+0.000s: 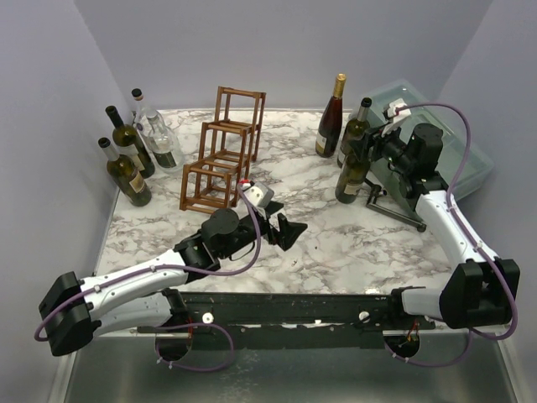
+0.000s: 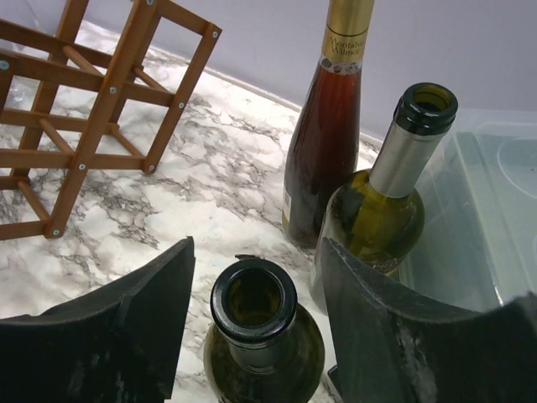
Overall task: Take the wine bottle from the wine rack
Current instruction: Place the wine bottle at the center of the board, then reset both arms
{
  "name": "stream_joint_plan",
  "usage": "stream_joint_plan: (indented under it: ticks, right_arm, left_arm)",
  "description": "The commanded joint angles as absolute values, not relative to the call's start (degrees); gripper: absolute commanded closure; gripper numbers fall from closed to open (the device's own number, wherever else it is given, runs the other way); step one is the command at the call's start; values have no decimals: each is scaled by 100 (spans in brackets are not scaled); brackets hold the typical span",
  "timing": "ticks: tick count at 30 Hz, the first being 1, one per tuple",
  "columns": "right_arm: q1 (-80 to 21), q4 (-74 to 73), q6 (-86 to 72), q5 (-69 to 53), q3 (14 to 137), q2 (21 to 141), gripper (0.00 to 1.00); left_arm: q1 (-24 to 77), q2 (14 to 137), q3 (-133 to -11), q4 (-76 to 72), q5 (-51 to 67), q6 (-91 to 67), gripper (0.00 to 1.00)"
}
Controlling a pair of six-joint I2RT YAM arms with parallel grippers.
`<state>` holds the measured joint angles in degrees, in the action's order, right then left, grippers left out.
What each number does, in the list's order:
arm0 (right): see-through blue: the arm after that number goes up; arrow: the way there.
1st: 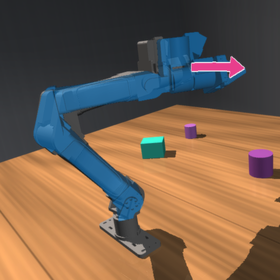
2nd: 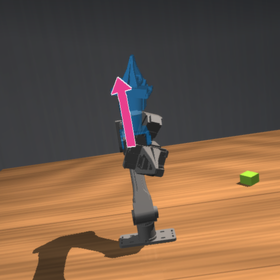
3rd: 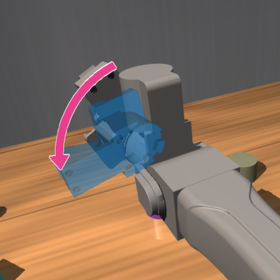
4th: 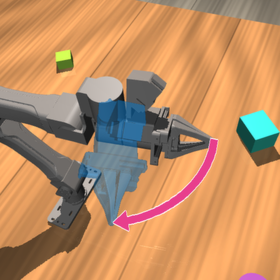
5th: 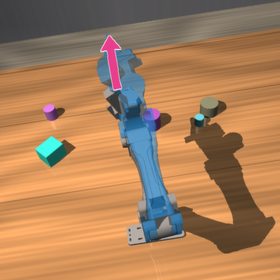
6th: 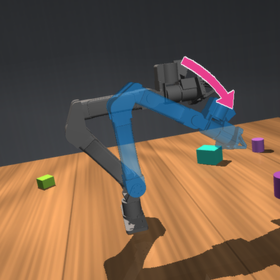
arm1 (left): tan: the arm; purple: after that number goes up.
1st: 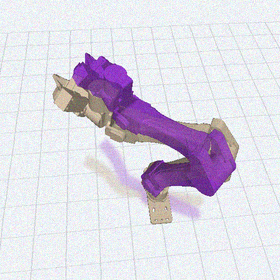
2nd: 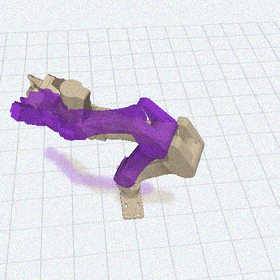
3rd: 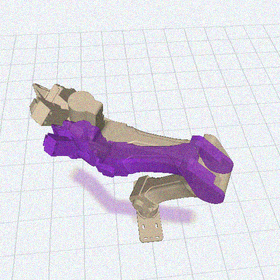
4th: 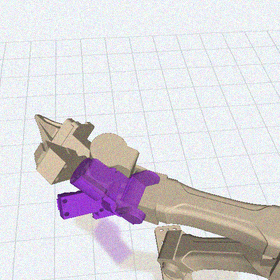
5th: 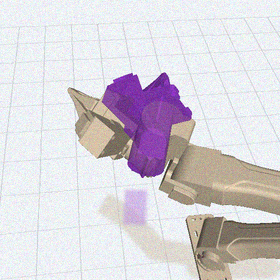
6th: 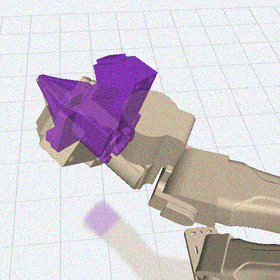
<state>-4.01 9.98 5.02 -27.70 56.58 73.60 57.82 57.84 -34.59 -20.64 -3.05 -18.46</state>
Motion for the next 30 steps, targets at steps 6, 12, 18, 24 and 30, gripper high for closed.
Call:
stream_joint_plan:
  ticks: [6, 12, 18, 24, 30]
  right_arm:
    - [-356, 630, 326, -2644, 6121, 7231, 2]
    - [-363, -640, 273, -1492, 7275, 7139, 0]
    - [-360, -1745, -145, -838, 8188, 6913, 0]
    - [-360, -2484, 131, -1138, 8365, 6571, 0]
    - [-356, -2913, -286, -584, 8538, 6260, 0]
  left_arm:
    - [5567, 5050, -3640, -1059, -554, -1600, 1]
    - [5233, 4641, -4195, -25, -426, -1720, 1]
    - [4597, 4579, -5182, 1448, -266, -1762, 1]
    - [3861, 4511, -6079, 2551, -1088, -1764, 1]
    - [3063, 4059, -6621, 3172, -1307, -1652, 1]
